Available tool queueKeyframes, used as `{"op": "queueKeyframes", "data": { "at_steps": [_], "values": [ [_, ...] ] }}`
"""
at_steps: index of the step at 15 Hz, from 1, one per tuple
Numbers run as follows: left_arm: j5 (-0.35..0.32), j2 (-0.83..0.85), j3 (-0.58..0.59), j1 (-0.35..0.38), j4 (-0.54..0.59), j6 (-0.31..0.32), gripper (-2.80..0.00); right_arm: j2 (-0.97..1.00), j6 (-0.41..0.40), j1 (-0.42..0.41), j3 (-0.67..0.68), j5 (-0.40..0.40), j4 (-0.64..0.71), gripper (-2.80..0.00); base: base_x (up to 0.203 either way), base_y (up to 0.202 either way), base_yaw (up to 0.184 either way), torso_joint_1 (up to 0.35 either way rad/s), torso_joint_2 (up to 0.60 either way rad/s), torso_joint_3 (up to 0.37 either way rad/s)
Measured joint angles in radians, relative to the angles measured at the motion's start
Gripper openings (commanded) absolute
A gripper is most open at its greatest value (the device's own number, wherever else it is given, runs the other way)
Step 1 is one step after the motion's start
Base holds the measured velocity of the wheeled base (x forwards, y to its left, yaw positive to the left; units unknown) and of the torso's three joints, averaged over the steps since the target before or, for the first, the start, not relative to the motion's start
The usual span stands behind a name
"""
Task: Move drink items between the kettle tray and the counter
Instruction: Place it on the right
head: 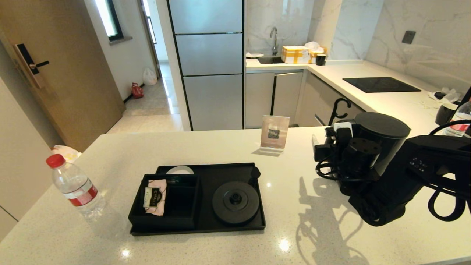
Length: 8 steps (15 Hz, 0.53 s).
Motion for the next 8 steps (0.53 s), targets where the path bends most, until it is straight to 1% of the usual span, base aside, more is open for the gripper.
{"op": "queueKeyframes", "data": {
  "at_steps": [8],
  "values": [
    [0.000,0.000,0.000,0.000,0.000,0.000,-2.80,-0.001,0.001,0.000,0.000,0.000,0.000,0.00,0.000,0.000,0.000,0.000,0.00,0.000]
  ]
}}
